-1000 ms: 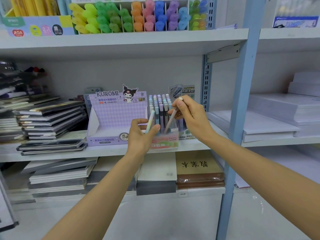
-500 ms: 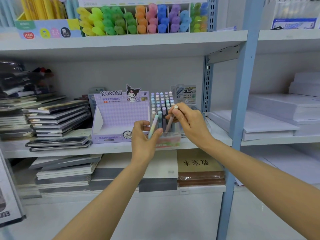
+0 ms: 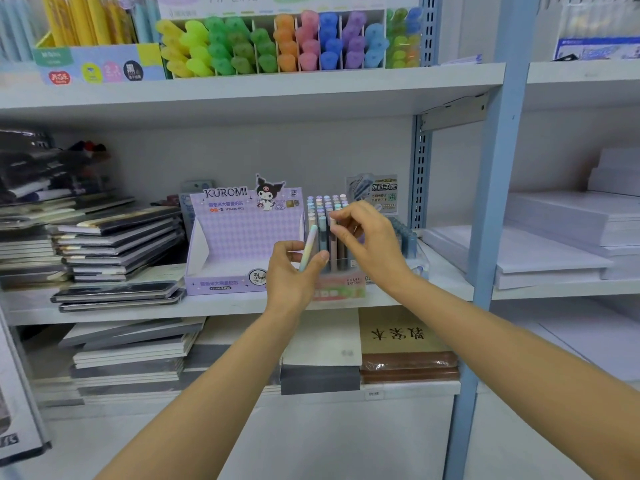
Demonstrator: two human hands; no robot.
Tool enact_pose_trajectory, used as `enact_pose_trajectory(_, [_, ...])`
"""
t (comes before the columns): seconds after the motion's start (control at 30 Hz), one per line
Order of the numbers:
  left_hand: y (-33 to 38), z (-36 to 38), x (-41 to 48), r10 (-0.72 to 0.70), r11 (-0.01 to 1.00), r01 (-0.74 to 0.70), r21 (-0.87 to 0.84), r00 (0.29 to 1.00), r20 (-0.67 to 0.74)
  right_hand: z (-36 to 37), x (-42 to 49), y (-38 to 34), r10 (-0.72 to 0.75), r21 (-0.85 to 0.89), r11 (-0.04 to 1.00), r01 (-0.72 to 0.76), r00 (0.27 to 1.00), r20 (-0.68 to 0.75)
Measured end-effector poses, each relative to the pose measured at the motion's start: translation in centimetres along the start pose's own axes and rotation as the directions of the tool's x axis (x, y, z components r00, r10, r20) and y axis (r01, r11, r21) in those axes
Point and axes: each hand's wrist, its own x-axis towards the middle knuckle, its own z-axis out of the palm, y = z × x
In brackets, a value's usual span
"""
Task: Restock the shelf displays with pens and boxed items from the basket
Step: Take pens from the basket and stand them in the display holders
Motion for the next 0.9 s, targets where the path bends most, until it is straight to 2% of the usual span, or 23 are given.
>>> enact_pose_trajectory(0.1, [0.3,0.1,0.9,-0.048,0.997,0.049,-0.051,0.999,0.016,0.2,0.5,0.4,0.067,0.014,0.998,-0.068,0.998,0.021])
enact_pose_trajectory(0.27, [0.9,0.1,1.8,-0.092,0.996,0.092,0.004,0.995,0.025,-0.1,1.0,0.1,0.154,0.057,0.986,-0.16,0.984,0.095])
enact_pose_trajectory(0.33, [1.1,-0.3,1.7,-0.005,0.995,0.006,0.102,1.0,-0.009,-0.3,1.3,-0.5,0.172,0.082,0.981,-0.176,0.984,0.052])
enact_pose_trajectory(0.4, [1.6,-0.8,1.2,0.173,0.965,-0.164,0.204,0.985,-0.028,-0.7,1.9,-1.4,0.195,0.168,0.965,-0.201,0.979,0.052])
enact_pose_trajectory(0.47, [2.3,-1.0,0.6,0.32,0.912,-0.318,0.257,0.947,0.035,-1.0,2.6,-2.6,0.214,0.286,0.926,-0.245,0.968,0.134])
enact_pose_trajectory(0.57, [3.3,-1.3,0.2,0.376,0.873,-0.406,0.269,0.913,0.157,-1.6,3.3,-3.4,0.151,0.339,0.919,-0.201,0.974,0.168])
enact_pose_trajectory(0.7, [3.8,-3.1,0.8,0.276,0.948,-0.3,0.107,0.941,0.195,-3.3,3.2,-2.4,0.231,0.442,0.865,-0.236,0.971,0.067])
enact_pose_trajectory(0.9, [3.7,-3.7,0.9,0.13,0.978,-0.104,-0.18,0.981,0.143,-4.7,1.2,-1.0,0.233,0.494,0.817,-0.299,0.953,0.193])
